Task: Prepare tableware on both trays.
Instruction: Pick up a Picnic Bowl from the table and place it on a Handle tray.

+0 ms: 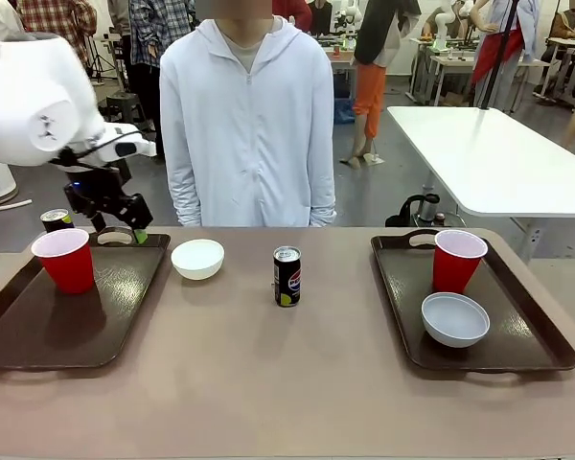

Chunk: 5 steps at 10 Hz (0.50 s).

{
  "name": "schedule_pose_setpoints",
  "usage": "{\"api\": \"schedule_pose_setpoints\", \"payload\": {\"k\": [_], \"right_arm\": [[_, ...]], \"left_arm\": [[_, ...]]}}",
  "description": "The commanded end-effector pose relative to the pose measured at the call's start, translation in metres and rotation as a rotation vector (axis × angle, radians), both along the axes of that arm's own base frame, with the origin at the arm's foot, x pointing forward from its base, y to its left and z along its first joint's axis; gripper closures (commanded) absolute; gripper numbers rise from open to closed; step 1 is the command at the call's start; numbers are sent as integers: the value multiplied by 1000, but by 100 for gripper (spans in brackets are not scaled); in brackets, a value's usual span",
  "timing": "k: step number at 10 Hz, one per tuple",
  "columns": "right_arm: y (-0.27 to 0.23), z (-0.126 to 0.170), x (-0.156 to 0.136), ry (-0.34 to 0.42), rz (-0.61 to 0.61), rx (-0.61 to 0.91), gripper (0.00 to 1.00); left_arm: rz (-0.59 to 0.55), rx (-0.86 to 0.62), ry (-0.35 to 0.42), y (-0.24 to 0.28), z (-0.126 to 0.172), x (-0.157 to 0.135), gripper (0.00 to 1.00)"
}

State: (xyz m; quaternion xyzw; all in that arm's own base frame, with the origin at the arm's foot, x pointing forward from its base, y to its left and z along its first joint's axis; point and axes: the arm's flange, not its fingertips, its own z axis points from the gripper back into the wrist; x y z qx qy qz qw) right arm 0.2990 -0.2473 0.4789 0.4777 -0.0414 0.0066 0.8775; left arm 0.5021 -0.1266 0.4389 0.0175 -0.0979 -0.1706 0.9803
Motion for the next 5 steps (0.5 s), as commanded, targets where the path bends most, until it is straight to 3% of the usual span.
{"api": "schedule_pose_setpoints", "payload": {"k": [1, 4, 5], "right_arm": [[1, 3, -1, -3, 1, 11, 0], [1, 3, -1, -3, 1, 11, 0], [1, 3, -1, -3, 1, 11, 0]], "left_arm": [[69, -1, 29, -15, -10, 28, 0], [203, -223, 84, -25, -18, 63, 0], [85, -65, 53, -18, -25, 42, 0]]}}
